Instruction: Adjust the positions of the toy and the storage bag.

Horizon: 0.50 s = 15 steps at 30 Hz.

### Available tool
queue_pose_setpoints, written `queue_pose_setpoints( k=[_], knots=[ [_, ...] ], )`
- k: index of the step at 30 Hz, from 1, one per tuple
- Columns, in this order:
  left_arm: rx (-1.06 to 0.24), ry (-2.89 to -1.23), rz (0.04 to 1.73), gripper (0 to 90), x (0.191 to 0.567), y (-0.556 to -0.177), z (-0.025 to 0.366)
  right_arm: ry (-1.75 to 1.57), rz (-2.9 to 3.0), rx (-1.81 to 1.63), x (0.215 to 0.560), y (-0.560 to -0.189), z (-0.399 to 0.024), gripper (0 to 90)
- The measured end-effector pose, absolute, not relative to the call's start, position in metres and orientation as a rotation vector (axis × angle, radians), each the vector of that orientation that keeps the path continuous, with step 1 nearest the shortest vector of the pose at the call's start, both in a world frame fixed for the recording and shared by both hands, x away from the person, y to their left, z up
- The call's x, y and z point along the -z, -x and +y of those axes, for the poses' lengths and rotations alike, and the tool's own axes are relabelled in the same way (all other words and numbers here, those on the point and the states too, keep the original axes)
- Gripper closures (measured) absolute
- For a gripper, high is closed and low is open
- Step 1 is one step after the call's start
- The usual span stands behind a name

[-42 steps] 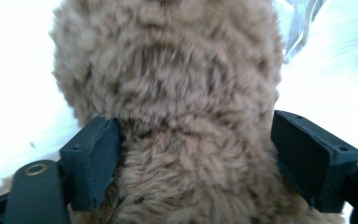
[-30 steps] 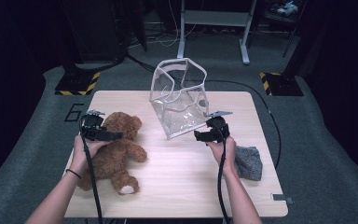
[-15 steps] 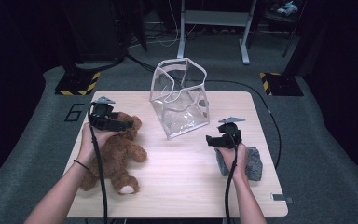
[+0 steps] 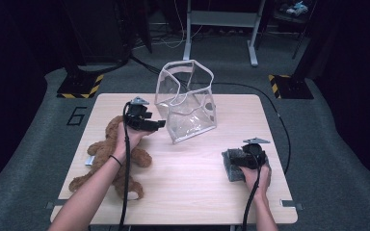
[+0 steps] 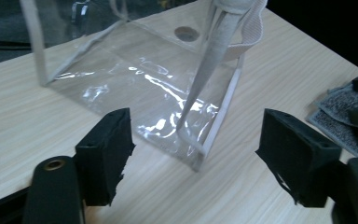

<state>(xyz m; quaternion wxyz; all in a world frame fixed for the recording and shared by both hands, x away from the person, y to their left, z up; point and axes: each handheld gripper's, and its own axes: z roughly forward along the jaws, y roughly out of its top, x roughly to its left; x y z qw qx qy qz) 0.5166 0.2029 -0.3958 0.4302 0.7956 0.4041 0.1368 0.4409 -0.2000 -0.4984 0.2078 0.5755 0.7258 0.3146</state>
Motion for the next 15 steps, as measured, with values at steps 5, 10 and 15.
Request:
queue_pose_setpoints(
  k=[5, 10, 15],
  knots=[
    [-0.345, -1.963, 1.013, 33.8, 0.407, -0.527, 0.19, -1.603, 2.01, -0.877, 0.506, -0.441, -0.205, 12.2],
    [-0.348, -1.996, 1.0, 39.3, 0.415, -0.534, 0.181, -1.591, 1.988, -0.871, 0.516, -0.438, -0.207, 12.8],
    [-0.352, -1.986, 1.004, 47.2, 0.422, -0.541, 0.175, -1.547, 1.955, -0.885, 0.523, -0.433, -0.206, 12.9]
  ],
)
